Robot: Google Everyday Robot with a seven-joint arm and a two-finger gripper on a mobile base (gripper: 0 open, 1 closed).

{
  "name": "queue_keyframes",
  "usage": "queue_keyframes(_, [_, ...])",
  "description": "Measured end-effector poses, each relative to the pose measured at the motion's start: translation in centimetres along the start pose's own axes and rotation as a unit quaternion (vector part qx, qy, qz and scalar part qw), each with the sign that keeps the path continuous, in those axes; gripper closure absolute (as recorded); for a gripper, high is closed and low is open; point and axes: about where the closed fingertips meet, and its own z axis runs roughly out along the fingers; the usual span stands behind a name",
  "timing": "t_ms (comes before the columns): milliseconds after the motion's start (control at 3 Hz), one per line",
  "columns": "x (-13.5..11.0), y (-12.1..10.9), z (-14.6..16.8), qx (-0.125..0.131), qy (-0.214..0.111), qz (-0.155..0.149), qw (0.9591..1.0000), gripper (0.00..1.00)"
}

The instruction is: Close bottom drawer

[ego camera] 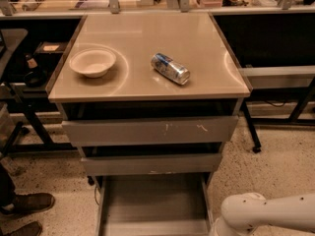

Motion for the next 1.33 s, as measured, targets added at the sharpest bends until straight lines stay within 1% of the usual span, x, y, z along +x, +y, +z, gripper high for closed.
queue_keyframes(333, [-0.3, -1.9, 3.7, -0.010, -0.001, 0.019, 0.9998, 1.00])
queue_keyframes(667, [-0.2, -1.6, 4.4, -0.017, 0.000, 0.021, 0.9996, 1.00])
queue_keyframes(1000, [-0.1, -1.6, 4.6, -0.019, -0.001, 0.021, 0.9996, 1.00])
queue_keyframes(1333, [0.2, -2.5, 7.7, -0.027, -0.018, 0.044, 0.9985, 1.00])
